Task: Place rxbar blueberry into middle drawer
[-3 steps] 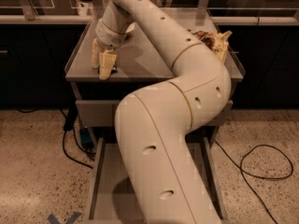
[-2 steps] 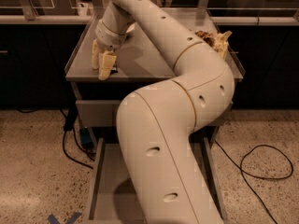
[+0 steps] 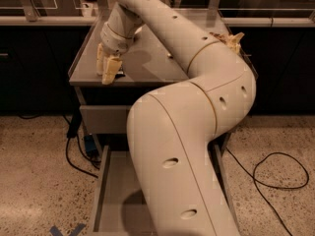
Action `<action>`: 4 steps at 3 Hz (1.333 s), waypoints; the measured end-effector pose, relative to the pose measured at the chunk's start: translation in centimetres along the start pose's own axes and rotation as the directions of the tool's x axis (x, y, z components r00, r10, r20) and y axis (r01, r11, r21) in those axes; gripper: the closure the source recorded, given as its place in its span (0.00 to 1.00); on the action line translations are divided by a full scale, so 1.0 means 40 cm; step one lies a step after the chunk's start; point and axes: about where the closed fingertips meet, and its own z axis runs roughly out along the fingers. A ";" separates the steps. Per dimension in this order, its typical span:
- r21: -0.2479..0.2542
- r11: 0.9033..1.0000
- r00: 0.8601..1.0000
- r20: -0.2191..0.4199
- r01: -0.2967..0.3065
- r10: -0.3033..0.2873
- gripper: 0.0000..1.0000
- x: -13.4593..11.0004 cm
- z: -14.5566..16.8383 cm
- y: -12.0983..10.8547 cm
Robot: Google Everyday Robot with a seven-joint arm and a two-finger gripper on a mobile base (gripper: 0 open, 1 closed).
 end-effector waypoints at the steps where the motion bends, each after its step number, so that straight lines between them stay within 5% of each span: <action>1: 0.000 1.000 1.000 0.000 0.000 0.000 1.00 -0.007 -0.001 0.013; 4: 0.000 1.000 1.000 0.000 0.000 0.000 1.00 -0.029 -0.004 0.056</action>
Offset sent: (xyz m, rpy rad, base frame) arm -0.0358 -0.0471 0.2464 0.0329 -0.2958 0.0097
